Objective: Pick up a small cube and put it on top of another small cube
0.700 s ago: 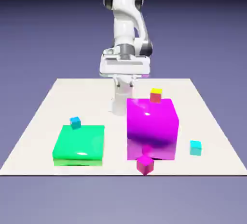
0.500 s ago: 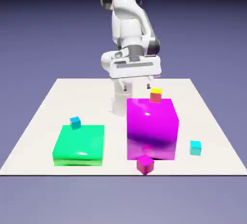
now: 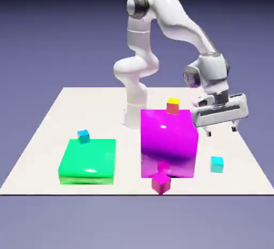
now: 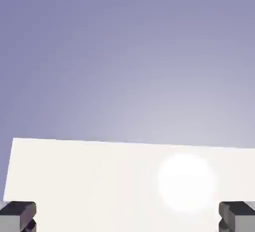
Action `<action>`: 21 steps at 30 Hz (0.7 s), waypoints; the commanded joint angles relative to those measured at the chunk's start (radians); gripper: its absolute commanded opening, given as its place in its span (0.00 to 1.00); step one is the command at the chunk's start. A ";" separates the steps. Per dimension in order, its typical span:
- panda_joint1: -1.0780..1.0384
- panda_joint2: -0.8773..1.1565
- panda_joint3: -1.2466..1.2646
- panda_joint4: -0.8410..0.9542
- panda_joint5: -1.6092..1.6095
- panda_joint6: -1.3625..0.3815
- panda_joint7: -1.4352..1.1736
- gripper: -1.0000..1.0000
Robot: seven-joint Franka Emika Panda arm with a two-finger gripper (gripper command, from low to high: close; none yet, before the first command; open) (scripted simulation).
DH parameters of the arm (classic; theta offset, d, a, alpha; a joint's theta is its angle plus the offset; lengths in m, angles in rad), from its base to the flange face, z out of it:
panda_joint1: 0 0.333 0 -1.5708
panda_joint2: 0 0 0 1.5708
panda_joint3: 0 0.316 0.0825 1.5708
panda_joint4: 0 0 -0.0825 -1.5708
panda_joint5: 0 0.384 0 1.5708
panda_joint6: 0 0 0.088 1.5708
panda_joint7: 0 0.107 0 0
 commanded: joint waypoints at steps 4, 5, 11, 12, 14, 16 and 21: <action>0.056 0.116 0.022 0.008 -0.025 -0.024 0.156 0.50; 0.056 0.131 0.022 -0.005 -0.036 -0.027 0.200 0.50; 0.055 0.268 0.027 -0.008 -0.053 0.054 0.279 0.50; 0.054 0.305 0.028 -0.001 -0.052 0.083 0.277 0.50; 0.054 0.334 0.029 0.004 -0.051 0.107 0.276 0.00; 0.054 0.297 0.028 -0.003 -0.052 0.077 0.278 0.00; 0.071 0.131 0.041 -0.034 -0.041 -0.051 0.231 0.00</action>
